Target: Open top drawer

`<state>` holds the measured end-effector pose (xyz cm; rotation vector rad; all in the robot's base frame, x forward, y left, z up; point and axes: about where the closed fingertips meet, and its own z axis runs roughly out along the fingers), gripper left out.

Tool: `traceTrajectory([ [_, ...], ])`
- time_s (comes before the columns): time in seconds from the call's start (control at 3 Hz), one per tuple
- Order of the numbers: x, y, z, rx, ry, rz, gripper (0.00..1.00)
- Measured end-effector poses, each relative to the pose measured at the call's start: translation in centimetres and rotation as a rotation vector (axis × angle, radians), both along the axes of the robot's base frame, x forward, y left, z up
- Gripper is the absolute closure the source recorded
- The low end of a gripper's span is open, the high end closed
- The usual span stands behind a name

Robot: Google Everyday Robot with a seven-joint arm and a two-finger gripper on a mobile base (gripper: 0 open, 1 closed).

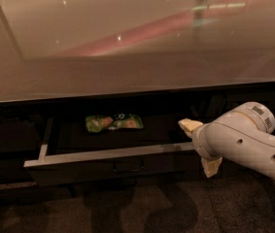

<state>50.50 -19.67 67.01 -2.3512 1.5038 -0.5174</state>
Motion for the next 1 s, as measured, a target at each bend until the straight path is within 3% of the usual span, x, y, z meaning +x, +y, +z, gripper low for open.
traceTrajectory([
  [0.33, -0.4, 0.4, 2.2, -0.002, -0.038, -0.001, 0.00],
  [0.67, -1.3, 1.1, 6.3, -0.012, -0.111, 0.006, 0.00],
  [1.0, -1.3, 1.1, 6.3, -0.012, -0.111, 0.006, 0.00],
])
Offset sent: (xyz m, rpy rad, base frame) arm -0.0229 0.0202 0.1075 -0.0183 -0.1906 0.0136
